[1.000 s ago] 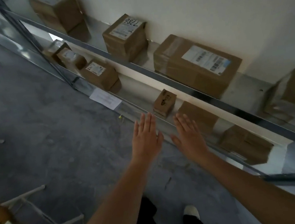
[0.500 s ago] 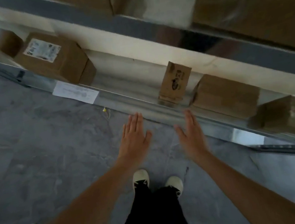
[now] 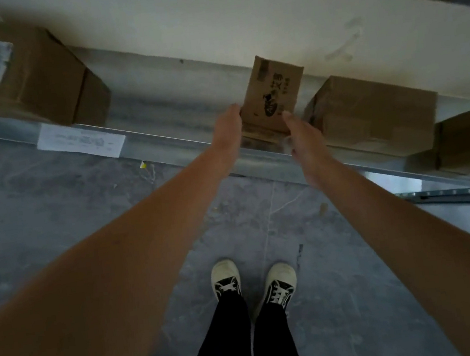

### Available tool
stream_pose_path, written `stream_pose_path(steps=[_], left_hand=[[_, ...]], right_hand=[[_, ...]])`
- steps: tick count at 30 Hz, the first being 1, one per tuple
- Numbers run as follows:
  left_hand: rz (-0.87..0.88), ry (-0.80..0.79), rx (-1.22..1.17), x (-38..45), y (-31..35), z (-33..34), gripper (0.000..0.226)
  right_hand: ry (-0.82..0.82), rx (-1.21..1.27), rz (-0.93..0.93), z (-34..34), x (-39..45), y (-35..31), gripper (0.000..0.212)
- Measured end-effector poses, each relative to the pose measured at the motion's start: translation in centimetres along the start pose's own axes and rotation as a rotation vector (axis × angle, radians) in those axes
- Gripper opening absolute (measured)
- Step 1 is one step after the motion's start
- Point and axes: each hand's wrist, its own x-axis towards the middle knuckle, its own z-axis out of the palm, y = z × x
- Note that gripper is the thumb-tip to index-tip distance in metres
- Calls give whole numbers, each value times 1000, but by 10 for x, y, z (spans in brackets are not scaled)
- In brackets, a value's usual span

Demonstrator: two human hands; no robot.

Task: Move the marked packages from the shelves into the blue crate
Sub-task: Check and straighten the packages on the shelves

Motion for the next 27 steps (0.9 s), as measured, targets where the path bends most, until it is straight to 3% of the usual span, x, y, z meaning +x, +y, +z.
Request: stream_pose_path(steps=[2,6,14,19,23,27], left_hand=[[22,-24,-141,-11,0,-5,32],[56,-41,-365,-33,4,-21,37],[96,-19,-157,-52,4,-31,37],[81,-163,-151,-51,7,-33,35],[-141,-241,-270,-46,2,-38,36],[-372,-318,-409,-46,-6,-44,60]], right_hand=[[30,82,-17,-5,-7,1,40],[7,336,-41,-24,-26,-6,49],[-50,246,-128,-27,-45,-17,27],[-139,316,-111,-25,-50,-19,37],[-158,157,-239,-24,-57,-27,40],[-23,-161,-355,-18,-55,-35,53]])
